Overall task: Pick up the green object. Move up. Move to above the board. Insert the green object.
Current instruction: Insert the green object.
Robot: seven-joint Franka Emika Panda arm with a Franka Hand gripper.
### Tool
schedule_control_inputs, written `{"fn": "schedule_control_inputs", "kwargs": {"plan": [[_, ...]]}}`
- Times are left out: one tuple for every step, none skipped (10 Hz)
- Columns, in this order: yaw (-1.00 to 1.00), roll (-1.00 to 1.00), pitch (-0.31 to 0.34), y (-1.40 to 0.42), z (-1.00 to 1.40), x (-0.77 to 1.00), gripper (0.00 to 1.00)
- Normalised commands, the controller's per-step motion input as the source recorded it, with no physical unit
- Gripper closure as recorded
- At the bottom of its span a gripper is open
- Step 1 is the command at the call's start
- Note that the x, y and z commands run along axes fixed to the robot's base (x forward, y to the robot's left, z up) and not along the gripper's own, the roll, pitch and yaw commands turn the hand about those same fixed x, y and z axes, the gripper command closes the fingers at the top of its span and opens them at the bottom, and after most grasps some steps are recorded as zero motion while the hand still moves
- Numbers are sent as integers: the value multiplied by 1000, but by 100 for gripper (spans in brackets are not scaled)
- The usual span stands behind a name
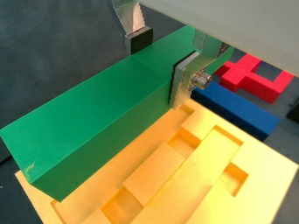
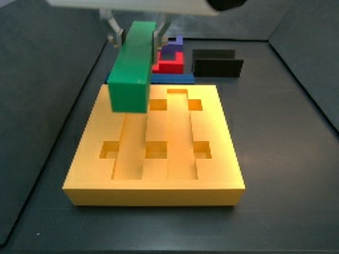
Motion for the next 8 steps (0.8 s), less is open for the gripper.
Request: {"fn": "schedule_control_inputs", "kwargs": {"plan": [[-51,174,-119,-203,-880,-134,100],[-37,234,-70,-214,-880,-20,100],[0,307,0,-234,-777,0,100],[0,329,0,-203,-717,60,100],[0,290,0,-171,-774,0,100],[0,173,-66,-140,-680,0,100],[0,150,-50,-114,-571,0,100],[0,0,-160,-11,-531,-17,100]]}}
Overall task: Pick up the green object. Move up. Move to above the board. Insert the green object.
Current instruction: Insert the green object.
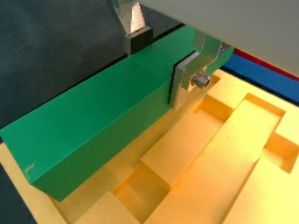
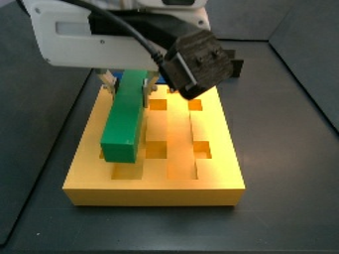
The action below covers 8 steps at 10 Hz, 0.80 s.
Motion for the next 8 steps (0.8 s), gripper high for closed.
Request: {"fn": "schedule_control_inputs", "kwargs": {"plan": [[0,-63,-217,0,-371,-46,100],[0,0,-169,-14,-309,-29,100],[83,20,-39,-43,-246,14,100],[83,76,0,-49,-183,60,100],[80,79,0,-100,-129,69,100],[117,101,0,-197,-89,89,100],[63,74,0,-151,-114,97,100],[37,60,0,-134,-169,23,100]]}}
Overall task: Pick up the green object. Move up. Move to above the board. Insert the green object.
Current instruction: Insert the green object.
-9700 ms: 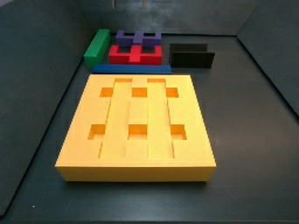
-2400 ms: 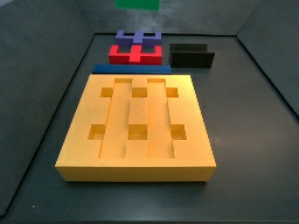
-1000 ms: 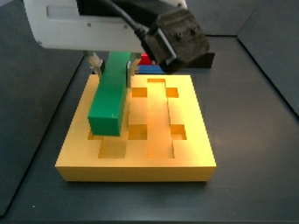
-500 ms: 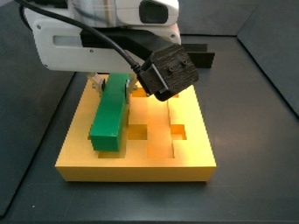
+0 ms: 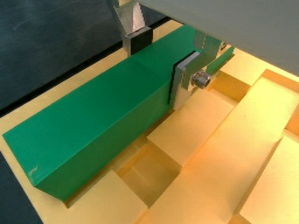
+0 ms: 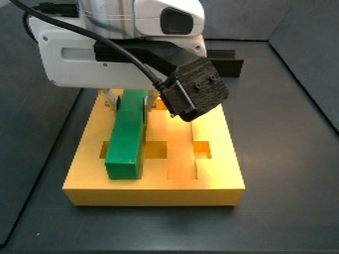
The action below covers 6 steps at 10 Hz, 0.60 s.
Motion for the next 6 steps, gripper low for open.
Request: {"fn": "schedule_control_inputs", "kwargs": {"plan": [[63,94,10,0,-280,126,100],[151,124,33,46,-343,143,100],[146,114,53,71,-320,189,100],[100,97,50,157,-323,163,100],[163,116,7,46,-271,43,100],[131,116,0,0,-274,29,100]]}}
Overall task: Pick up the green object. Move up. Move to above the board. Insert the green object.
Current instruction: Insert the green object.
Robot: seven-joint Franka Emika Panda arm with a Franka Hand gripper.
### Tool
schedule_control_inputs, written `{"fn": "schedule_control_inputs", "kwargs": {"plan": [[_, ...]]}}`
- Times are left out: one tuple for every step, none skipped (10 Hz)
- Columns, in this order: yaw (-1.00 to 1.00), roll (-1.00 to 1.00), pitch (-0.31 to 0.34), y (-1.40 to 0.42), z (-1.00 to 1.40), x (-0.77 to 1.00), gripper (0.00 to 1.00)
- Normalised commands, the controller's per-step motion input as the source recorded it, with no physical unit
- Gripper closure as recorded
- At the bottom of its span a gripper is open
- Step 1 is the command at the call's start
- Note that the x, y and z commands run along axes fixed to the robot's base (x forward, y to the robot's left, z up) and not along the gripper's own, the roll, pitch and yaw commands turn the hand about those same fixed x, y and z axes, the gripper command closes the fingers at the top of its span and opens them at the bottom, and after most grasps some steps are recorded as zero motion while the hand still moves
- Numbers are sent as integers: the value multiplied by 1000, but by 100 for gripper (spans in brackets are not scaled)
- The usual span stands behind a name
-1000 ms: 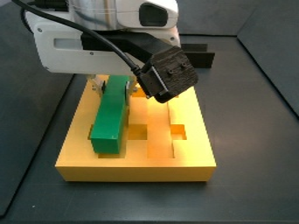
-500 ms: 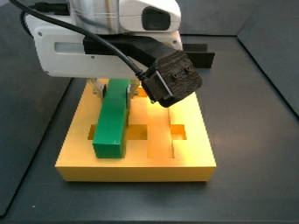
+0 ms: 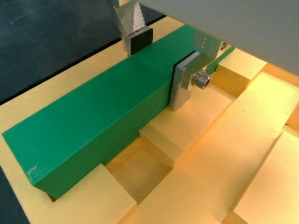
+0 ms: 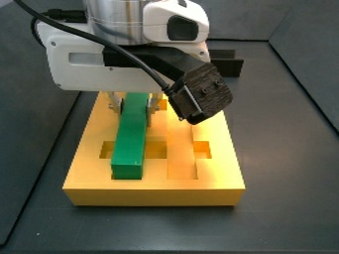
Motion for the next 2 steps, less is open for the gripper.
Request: {"fn": "schedule_control_inputs", "kwargs": {"plan": [[0,24,0,0,-54,0,100],[0,0,0,0,0,0,100]]}}
